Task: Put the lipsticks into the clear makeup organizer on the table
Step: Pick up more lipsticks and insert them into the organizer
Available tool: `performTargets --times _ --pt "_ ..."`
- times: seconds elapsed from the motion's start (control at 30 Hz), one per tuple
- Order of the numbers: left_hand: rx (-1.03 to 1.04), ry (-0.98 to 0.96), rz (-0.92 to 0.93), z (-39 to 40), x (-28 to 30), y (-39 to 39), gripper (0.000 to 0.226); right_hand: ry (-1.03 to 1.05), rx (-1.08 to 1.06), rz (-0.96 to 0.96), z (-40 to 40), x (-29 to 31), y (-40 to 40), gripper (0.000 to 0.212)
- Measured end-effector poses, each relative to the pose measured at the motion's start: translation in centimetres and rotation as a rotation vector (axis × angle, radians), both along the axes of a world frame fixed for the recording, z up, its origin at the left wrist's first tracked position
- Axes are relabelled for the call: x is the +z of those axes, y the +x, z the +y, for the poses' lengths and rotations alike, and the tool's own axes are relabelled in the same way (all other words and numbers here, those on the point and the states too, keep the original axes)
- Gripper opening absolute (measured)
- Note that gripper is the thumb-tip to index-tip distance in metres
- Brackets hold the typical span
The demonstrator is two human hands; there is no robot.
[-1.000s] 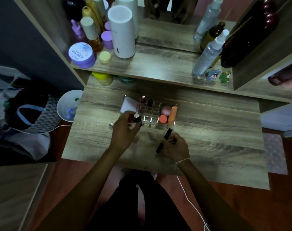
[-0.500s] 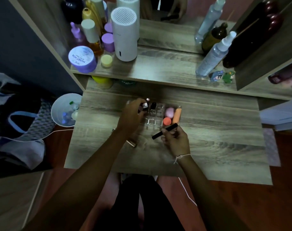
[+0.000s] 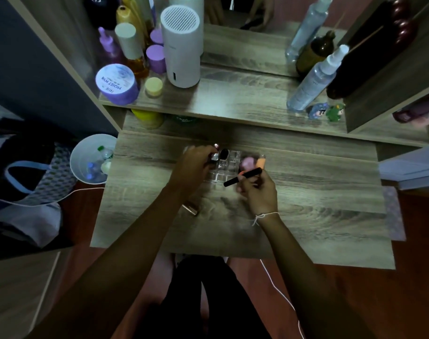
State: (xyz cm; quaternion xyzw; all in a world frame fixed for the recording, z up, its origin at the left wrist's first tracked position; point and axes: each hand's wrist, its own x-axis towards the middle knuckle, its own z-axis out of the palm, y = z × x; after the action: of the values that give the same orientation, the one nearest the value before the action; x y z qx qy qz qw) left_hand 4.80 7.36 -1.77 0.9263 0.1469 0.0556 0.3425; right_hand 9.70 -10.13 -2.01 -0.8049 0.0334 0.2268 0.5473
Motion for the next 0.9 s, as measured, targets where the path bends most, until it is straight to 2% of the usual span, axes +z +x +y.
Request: performTargets --times 0.33,0.53,0.67,0.9 --pt "-0.002 0.066 0.125 -0.1 -0.7 -0.4 0.033 -0.039 0.045 -0.168 0.6 0.7 0.6 0.017" --pt "0.1 0.1 -0.005 -0.8 -0.1 -1.8 0.028 -0.038 0.077 -0.222 1.5 0.1 1.3 0.013" --pt "0.006 0.195 0.022 -2.5 -0.9 -4.5 0.028 -0.014 0.081 -0.212 2.4 -0.4 1.4 0.016" --pt "-0.125 0.216 0.06 -4.9 -4.0 -7.6 0.045 -0.105 0.092 -0.216 3.0 -1.4 1.5 0.018"
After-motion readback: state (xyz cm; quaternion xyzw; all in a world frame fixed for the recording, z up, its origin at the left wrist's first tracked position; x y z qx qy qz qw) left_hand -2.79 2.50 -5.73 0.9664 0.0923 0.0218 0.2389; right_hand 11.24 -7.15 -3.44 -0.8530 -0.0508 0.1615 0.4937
